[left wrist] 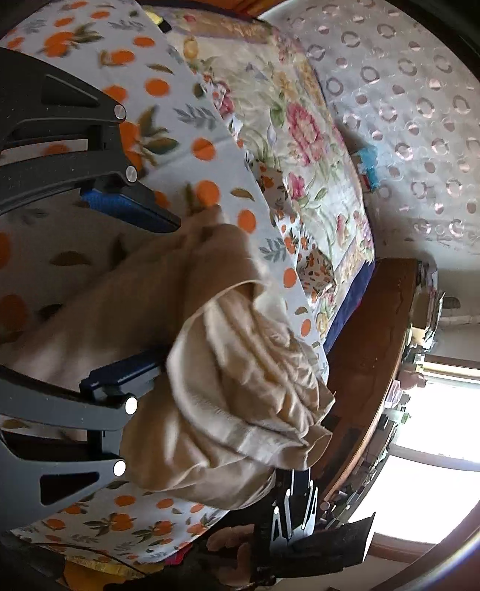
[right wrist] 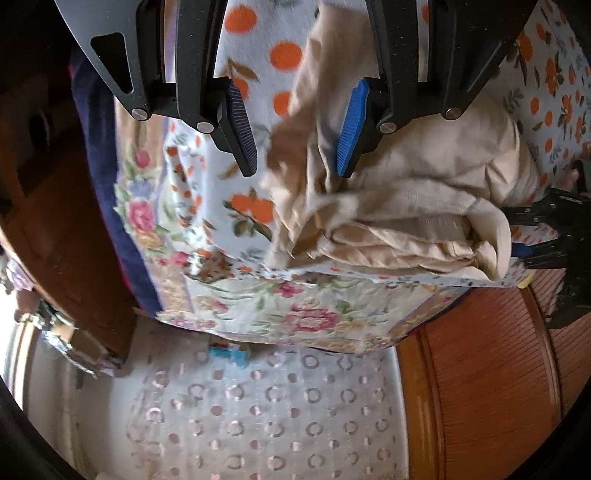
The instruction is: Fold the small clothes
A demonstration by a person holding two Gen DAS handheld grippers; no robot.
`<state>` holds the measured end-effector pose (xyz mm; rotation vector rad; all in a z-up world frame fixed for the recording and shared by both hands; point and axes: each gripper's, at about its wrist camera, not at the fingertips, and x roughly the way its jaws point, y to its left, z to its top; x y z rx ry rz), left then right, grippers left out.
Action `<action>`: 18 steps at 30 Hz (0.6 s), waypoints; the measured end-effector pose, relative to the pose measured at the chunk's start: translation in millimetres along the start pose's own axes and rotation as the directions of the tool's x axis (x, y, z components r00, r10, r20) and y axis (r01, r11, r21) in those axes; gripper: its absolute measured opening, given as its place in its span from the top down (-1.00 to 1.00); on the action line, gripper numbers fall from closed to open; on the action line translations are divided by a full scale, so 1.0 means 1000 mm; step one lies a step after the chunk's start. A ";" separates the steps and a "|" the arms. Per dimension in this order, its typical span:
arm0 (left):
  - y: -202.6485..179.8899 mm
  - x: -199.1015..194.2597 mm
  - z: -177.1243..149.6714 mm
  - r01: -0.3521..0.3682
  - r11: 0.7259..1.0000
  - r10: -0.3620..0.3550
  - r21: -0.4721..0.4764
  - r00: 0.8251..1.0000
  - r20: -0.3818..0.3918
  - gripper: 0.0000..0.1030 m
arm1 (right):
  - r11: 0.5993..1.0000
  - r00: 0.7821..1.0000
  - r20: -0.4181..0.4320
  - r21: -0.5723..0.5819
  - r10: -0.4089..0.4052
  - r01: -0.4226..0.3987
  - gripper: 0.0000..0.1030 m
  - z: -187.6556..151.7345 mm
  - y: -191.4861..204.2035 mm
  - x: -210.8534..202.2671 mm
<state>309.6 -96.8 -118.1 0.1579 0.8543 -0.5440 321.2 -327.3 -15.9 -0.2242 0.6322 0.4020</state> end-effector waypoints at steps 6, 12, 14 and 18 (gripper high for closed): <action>0.016 0.009 0.014 -0.009 0.999 0.010 -0.049 1.000 0.028 -0.27 | 0.998 0.998 0.006 -0.009 0.062 -0.062 0.34 0.027 -0.009 0.015; 0.032 0.010 0.018 -0.094 0.991 0.099 -0.092 0.993 0.057 -0.27 | 0.989 0.988 0.091 0.073 0.122 -0.129 0.95 0.033 -0.038 0.011; 0.038 0.012 0.018 -0.107 0.989 0.113 -0.106 0.992 0.053 -0.27 | 0.993 0.994 0.096 0.096 0.055 -0.064 0.96 0.020 -0.045 0.011; 0.048 0.009 0.016 -0.129 0.983 0.137 -0.133 0.989 0.056 -0.27 | 0.983 0.998 0.038 0.180 -0.050 0.042 0.96 0.013 -0.057 0.014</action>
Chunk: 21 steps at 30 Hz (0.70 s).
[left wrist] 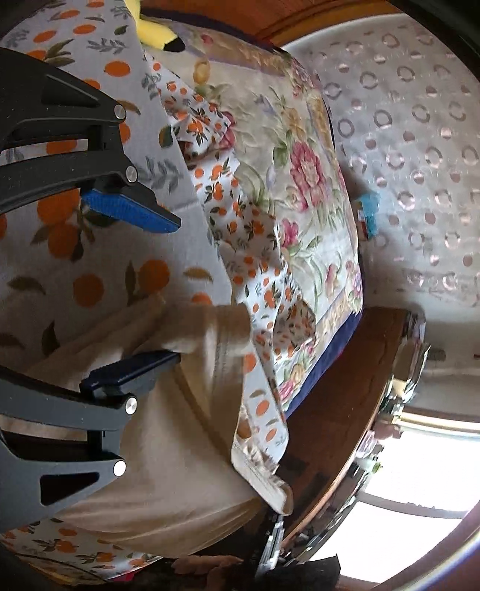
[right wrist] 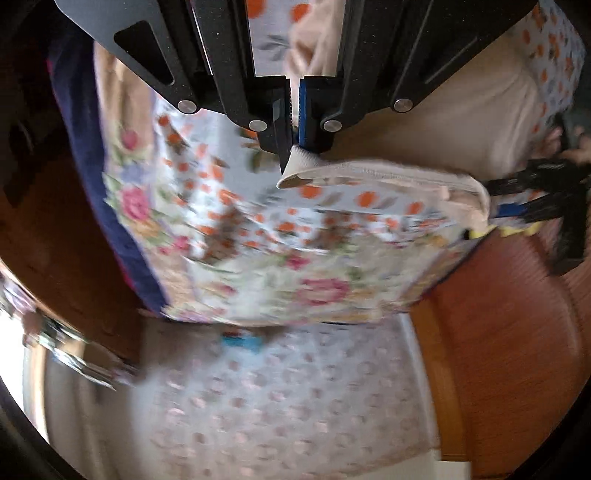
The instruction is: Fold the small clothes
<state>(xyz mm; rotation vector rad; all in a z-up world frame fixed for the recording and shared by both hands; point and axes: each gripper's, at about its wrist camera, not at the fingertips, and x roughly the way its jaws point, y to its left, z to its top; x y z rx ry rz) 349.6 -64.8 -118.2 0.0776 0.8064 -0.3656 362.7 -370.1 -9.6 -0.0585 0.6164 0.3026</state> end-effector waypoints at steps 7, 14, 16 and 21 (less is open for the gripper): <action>0.004 -0.012 0.002 -0.022 1.000 0.022 0.000 0.999 0.037 -0.27 | 0.997 0.997 -0.024 0.000 -0.079 0.079 0.74 0.004 0.005 -0.005; 0.019 -0.014 0.002 -0.054 0.998 0.056 -0.044 0.998 0.041 -0.27 | 0.981 0.982 0.006 -0.024 -0.191 0.191 0.71 0.016 0.027 -0.007; 0.019 -0.017 -0.001 -0.035 0.998 0.037 -0.049 0.999 0.036 -0.27 | 0.987 0.987 0.001 -0.040 -0.158 0.158 0.54 0.008 0.040 -0.007; 0.002 -0.028 -0.008 0.026 0.999 -0.025 -0.023 0.999 0.044 -0.27 | 0.997 0.997 -0.018 -0.021 -0.074 0.074 -0.37 -0.017 0.054 -0.025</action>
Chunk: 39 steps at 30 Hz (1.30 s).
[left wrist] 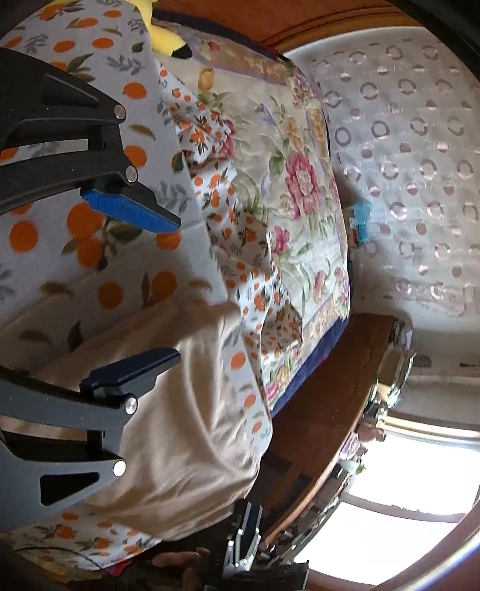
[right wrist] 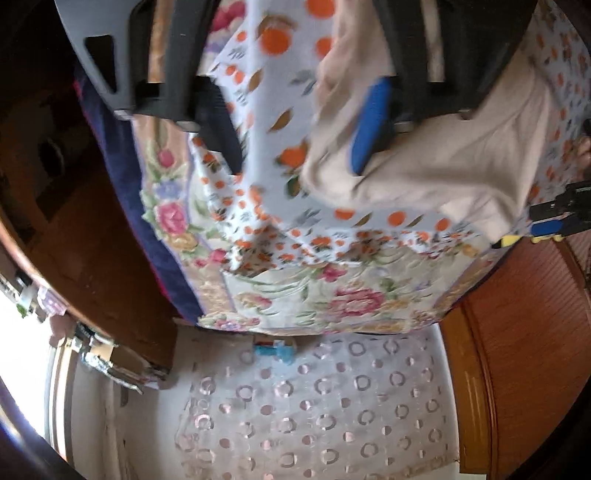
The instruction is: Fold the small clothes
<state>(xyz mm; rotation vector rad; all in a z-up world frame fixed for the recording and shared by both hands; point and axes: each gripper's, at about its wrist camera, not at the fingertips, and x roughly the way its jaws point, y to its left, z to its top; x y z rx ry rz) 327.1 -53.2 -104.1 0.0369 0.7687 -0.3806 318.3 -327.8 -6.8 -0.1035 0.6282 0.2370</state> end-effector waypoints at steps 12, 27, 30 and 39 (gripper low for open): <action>-0.022 0.033 -0.011 0.060 0.998 -0.057 0.031 0.993 -0.101 -0.36 | 0.995 0.989 -0.119 0.053 0.091 -0.085 -0.42 -0.033 0.010 0.020; -0.020 0.037 -0.003 0.203 0.978 -0.208 -0.057 0.971 -0.118 0.72 | 0.970 0.965 -0.099 0.050 0.243 -0.239 0.63 -0.024 0.006 0.016; -0.019 0.017 0.000 0.242 0.968 -0.246 -0.069 0.967 -0.065 0.75 | 0.973 0.970 -0.075 0.015 0.230 -0.229 0.68 -0.021 0.007 0.008; -0.010 -0.092 0.000 0.177 0.984 -0.171 -0.020 0.970 0.173 0.77 | 0.958 0.965 0.061 -0.150 0.256 -0.245 0.71 0.017 0.049 -0.038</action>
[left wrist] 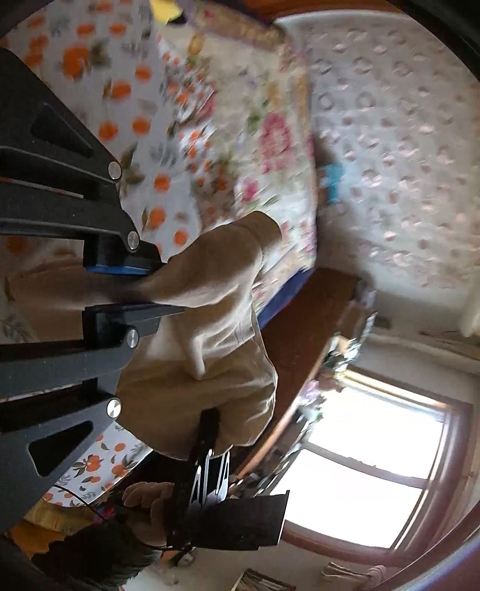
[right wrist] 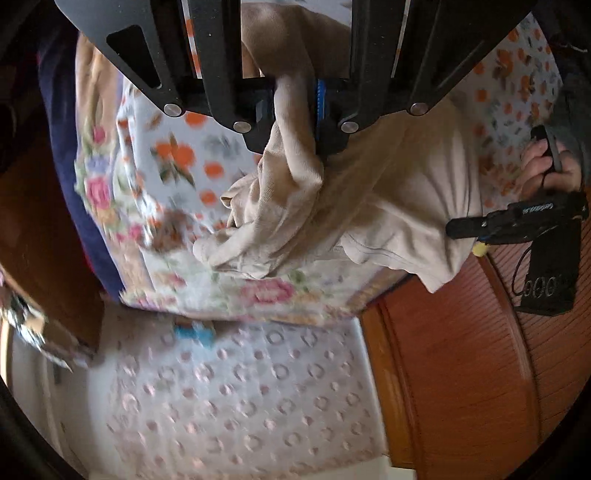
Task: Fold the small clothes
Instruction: 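Carry the folded shirt with both tools toward the yellow plush toy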
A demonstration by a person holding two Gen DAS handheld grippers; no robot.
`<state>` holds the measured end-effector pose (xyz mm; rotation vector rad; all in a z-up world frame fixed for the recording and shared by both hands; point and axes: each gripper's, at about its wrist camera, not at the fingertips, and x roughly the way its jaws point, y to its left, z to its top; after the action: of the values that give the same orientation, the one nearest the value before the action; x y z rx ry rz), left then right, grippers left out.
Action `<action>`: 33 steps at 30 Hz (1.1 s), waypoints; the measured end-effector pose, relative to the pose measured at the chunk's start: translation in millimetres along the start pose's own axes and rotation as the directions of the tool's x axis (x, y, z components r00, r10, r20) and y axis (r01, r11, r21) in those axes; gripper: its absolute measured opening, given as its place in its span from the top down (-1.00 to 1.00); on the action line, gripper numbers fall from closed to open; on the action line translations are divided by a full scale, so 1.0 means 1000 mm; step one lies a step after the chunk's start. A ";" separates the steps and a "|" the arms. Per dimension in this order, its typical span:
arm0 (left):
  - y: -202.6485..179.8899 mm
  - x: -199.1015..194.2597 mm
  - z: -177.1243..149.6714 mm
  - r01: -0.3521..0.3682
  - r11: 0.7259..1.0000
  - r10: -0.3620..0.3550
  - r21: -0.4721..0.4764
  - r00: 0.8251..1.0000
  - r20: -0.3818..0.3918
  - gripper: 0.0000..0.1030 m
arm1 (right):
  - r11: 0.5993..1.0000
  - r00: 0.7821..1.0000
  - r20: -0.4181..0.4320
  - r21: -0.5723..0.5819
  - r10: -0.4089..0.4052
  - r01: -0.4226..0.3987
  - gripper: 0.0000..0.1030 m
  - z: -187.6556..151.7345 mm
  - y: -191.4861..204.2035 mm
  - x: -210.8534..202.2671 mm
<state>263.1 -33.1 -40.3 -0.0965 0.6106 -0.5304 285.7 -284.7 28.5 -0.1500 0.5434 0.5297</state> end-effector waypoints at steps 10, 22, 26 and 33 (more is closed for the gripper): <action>0.083 -0.126 -0.042 -0.284 0.953 0.297 -0.102 0.943 0.147 0.77 | 0.935 0.987 -0.049 -0.318 0.151 -0.159 0.71 0.085 0.123 0.067; 0.178 -0.158 -0.132 -0.451 0.817 0.503 -0.360 0.862 0.061 0.80 | 0.780 0.951 -0.191 -0.544 0.244 -0.310 0.71 0.156 0.269 0.223; 0.188 -0.152 -0.153 -0.478 0.787 0.526 -0.390 0.850 0.020 0.82 | 0.747 0.943 -0.223 -0.576 0.247 -0.332 0.71 0.172 0.289 0.274; 0.194 -0.150 -0.171 -0.528 0.758 0.560 -0.384 0.828 -0.034 0.82 | 0.711 0.939 -0.236 -0.612 0.252 -0.345 0.71 0.176 0.326 0.319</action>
<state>148.6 220.5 -148.5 -0.2960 0.6196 0.1715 428.5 182.1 10.1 -0.7820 0.4991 1.0287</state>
